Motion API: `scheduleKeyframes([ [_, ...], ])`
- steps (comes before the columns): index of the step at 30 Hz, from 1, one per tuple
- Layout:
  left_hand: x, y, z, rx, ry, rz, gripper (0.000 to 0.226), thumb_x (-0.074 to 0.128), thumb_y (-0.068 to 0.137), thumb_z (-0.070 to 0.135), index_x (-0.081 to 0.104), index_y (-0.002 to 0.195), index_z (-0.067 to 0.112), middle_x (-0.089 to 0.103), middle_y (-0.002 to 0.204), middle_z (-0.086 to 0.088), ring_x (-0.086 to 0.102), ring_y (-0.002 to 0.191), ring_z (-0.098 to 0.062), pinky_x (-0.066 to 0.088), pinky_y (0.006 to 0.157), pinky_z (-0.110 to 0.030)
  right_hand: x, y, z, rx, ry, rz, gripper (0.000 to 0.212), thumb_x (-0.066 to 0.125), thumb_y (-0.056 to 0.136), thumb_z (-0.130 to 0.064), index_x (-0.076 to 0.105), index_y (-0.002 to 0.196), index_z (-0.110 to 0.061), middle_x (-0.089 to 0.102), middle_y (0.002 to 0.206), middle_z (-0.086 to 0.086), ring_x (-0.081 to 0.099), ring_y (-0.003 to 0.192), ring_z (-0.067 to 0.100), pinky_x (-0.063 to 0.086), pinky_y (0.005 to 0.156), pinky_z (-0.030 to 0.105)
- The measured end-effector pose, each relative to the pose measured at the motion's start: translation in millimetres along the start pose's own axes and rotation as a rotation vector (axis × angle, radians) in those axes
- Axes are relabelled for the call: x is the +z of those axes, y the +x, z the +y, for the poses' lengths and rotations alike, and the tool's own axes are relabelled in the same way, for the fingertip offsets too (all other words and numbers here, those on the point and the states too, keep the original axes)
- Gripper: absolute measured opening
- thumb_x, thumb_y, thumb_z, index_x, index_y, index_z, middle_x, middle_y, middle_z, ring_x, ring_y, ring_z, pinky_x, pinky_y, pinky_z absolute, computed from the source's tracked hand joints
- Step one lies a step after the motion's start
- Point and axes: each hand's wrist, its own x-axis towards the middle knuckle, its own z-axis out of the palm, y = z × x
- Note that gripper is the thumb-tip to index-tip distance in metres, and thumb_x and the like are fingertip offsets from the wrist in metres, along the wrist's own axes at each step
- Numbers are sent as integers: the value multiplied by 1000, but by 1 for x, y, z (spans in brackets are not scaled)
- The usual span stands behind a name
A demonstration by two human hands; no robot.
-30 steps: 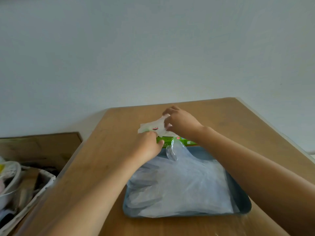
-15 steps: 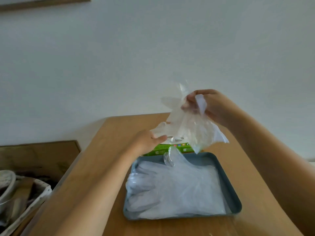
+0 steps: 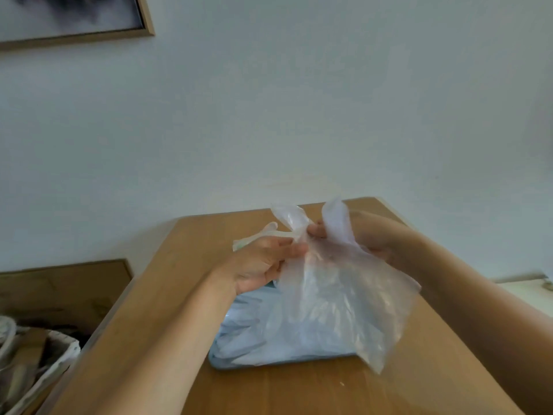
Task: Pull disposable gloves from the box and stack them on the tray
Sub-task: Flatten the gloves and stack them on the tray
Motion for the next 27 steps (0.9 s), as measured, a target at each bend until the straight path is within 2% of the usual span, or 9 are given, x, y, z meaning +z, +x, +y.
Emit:
scheduleKeyframes([
  [2, 4, -2, 0, -59, 46, 125, 44, 76, 68, 29, 70, 101, 2, 70, 101, -15, 68, 88, -21, 53, 89, -34, 1, -1, 5, 33, 28, -60, 15, 53, 97, -16, 62, 84, -16, 61, 87, 0, 60, 79, 12, 50, 80, 27],
  [4, 3, -1, -1, -26, 67, 258, 37, 78, 63, 32, 72, 86, 4, 72, 81, -9, 65, 69, -17, 53, 70, -29, -2, 0, 10, 69, 21, -34, 26, 54, 95, -8, 61, 71, -10, 59, 70, 0, 57, 56, 5, 46, 58, 18],
  [6, 0, 2, -2, 27, 153, 346, 25, 74, 75, 30, 75, 81, 6, 73, 76, -7, 62, 74, -16, 50, 76, -31, -7, -2, 13, 80, 7, 49, 23, 58, 91, 0, 63, 70, -8, 62, 63, -3, 57, 51, 4, 44, 50, 17],
  [10, -3, 11, -3, 91, 265, 458, 19, 64, 91, 20, 77, 80, 14, 74, 85, -4, 65, 78, -11, 51, 81, -28, -14, 5, 20, 64, 79, 110, 36, 48, 88, 11, 67, 63, -7, 62, 72, 8, 56, 70, 22, 42, 67, 35],
  [13, -17, 26, 0, 117, 228, 628, 21, 66, 90, 20, 75, 72, 14, 73, 70, 0, 62, 64, -11, 51, 61, -20, -20, 13, 21, 45, 179, 181, 32, 53, 88, 5, 66, 60, -5, 59, 65, 9, 54, 61, 22, 43, 58, 30],
  [18, -64, 53, 13, 61, 466, 970, 33, 65, 89, 19, 63, 57, 17, 58, 46, 7, 54, 51, -13, 44, 55, -20, -38, 20, 27, 185, 364, -181, 21, 79, 72, -7, 60, 76, -12, 57, 72, 0, 60, 49, 3, 48, 47, 14],
  [22, -87, 71, 4, -145, 711, 1007, 31, 61, 88, 17, 62, 57, 11, 62, 64, -3, 62, 74, -26, 44, 66, -26, -52, 17, 34, 282, 614, -217, 25, 42, 98, -19, 53, 91, 2, 59, 62, 5, 58, 47, 9, 49, 46, 19],
  [24, -87, 71, 4, -309, 802, 916, 25, 61, 90, 26, 70, 92, 2, 69, 94, -14, 65, 93, -31, 48, 72, -32, -54, 13, 30, 290, 577, -248, 30, 30, 101, -19, 52, 96, 2, 56, 62, 3, 52, 48, 9, 46, 47, 17],
  [27, -67, 48, 29, -622, 884, 626, 74, 60, 91, 44, 35, 143, -1, 40, 147, -21, 46, 129, -37, 42, 95, -43, -46, 6, 18, 307, 449, -292, 33, 29, 103, -16, 55, 96, 5, 64, 65, 5, 57, 50, 9, 47, 47, 18],
])
